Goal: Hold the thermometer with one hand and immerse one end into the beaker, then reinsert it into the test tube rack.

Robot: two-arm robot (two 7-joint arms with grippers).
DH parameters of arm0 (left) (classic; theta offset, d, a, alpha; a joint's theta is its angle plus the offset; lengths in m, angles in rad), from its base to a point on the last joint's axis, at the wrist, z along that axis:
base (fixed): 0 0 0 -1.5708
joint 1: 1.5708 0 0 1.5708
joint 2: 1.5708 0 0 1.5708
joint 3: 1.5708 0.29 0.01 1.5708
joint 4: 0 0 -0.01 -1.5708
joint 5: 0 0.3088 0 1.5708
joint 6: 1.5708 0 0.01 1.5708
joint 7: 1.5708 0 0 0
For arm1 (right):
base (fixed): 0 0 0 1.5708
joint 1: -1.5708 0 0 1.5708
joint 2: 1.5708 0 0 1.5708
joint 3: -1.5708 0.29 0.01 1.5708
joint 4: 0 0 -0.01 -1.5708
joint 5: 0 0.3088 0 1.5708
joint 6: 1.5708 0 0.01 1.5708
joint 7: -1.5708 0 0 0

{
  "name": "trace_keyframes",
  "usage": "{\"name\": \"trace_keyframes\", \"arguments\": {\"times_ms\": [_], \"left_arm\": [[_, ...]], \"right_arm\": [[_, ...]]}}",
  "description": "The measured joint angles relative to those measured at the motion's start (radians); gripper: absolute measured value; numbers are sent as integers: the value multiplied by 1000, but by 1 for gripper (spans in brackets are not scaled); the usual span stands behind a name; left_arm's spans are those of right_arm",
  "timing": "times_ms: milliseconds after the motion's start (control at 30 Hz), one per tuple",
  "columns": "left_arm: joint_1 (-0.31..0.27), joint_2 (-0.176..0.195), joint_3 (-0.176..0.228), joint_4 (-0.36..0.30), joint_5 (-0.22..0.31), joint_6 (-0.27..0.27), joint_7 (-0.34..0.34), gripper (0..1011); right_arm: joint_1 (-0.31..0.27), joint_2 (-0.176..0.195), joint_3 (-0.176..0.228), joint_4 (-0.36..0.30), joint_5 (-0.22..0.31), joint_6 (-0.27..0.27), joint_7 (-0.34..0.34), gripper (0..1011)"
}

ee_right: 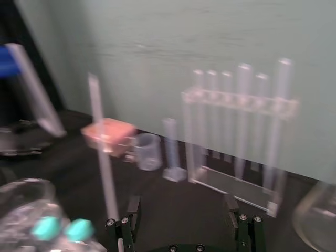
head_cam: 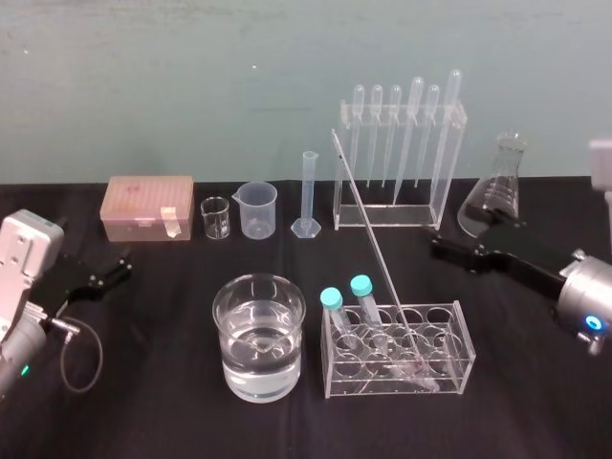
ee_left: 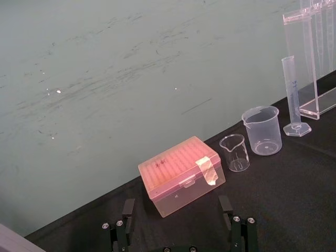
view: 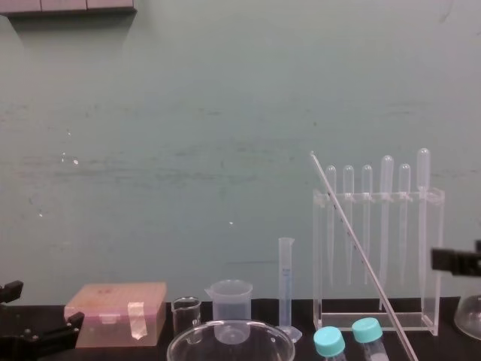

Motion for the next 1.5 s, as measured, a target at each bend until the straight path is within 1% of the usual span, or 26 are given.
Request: {"name": "trace_keyframes", "arguments": {"times_ms": [33, 67, 167, 233, 300, 333, 400, 433, 467, 500, 567, 633, 667, 767, 867, 967, 1133, 1367, 1500], "left_arm": [[0, 0, 0, 0, 0, 0, 0, 1008], [0, 0, 0, 0, 0, 0, 0, 1008], [0, 0, 0, 0, 0, 0, 0, 1008], [0, 0, 0, 0, 0, 0, 0, 1008], [0, 0, 0, 0, 0, 0, 0, 1008], [0, 0, 0, 0, 0, 0, 0, 1008], [0, 0, 0, 0, 0, 0, 0, 1008], [0, 0, 0, 0, 0, 0, 0, 1008], [0, 0, 0, 0, 0, 0, 0, 1008], [0, 0, 0, 0, 0, 0, 0, 1008], [0, 0, 0, 0, 0, 0, 0, 1008], [0, 0, 0, 0, 0, 0, 0, 1008], [0, 0, 0, 0, 0, 0, 0, 1008], [0, 0, 0, 0, 0, 0, 0, 1008], [0, 0, 0, 0, 0, 0, 0, 1008], [0, 0, 0, 0, 0, 0, 0, 1008], [0, 0, 0, 0, 0, 0, 0, 1008], [0, 0, 0, 0, 0, 0, 0, 1008], [0, 0, 0, 0, 0, 0, 0, 1008]], "right_arm": [[6, 2, 0, -7, 7, 10, 15, 1003], [20, 8, -2, -18, 21, 29, 49, 1003], [46, 13, -13, -33, 36, 48, 88, 1003], [83, 18, -34, -46, 45, 58, 130, 1003], [104, 18, -49, -48, 43, 61, 142, 1003], [129, 14, -70, -46, 32, 66, 145, 1003], [157, 6, -92, -36, 14, 76, 142, 1003], [184, -6, -115, -23, -7, 87, 135, 1003], [184, -6, -115, -23, -7, 87, 135, 1003], [198, -12, -125, -16, -17, 92, 130, 1003], [240, -36, -159, 9, -50, 109, 119, 1003], [269, -57, -181, 29, -70, 125, 112, 1003], [269, -57, -181, 29, -70, 125, 112, 1003], [301, -85, -202, 50, -90, 145, 103, 1003], [317, -101, -211, 59, -96, 157, 100, 1003], [326, -109, -216, 63, -102, 166, 99, 1003], [333, -113, -222, 64, -110, 179, 96, 1003], [333, -112, -221, 64, -110, 179, 96, 1003], [333, -112, -221, 64, -110, 177, 96, 953]]}}
